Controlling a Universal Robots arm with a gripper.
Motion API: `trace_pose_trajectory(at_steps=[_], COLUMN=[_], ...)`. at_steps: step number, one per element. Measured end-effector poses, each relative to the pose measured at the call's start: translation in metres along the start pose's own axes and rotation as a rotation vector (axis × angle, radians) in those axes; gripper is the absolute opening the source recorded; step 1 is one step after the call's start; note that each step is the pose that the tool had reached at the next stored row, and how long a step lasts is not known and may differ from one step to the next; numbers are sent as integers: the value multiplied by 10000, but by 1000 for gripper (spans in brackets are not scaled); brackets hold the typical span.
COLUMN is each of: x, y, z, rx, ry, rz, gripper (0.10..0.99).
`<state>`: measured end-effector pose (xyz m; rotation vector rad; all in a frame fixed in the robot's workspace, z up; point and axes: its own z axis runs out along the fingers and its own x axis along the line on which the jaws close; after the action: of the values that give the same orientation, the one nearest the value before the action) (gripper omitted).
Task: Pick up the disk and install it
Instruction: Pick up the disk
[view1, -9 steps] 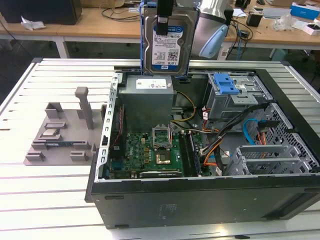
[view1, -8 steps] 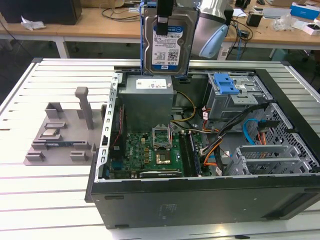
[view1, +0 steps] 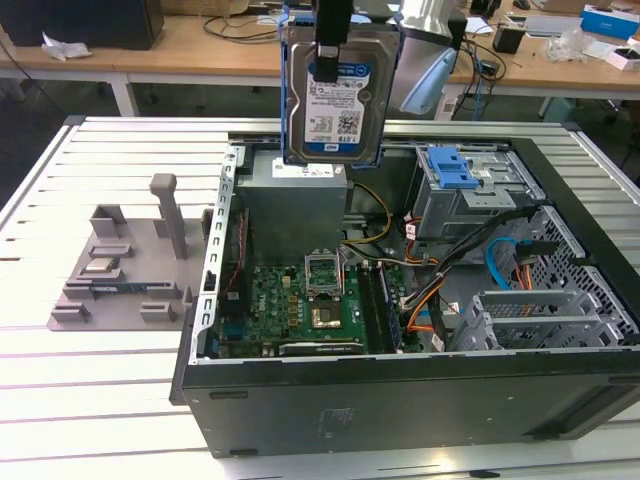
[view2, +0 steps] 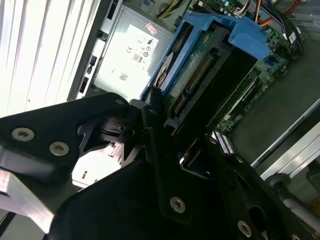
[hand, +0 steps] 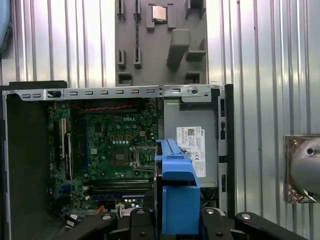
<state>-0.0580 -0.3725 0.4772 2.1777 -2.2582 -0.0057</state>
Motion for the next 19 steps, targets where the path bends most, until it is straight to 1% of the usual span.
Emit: trace_pose_trajectory(at_steps=[3,4,8,9,11,16,19], x=[54,92,175,213,259,414,477], y=[-2,-3,-6,-8,-9,-15,-17], z=[2,3,6,7,8,14,16], rx=[0,0,1,1,1,1,1], ry=[0,0,-1,0,0,0,1], rz=[0,1,0,-1,1,0,0], gripper=[365,365,365,365,365,365,365])
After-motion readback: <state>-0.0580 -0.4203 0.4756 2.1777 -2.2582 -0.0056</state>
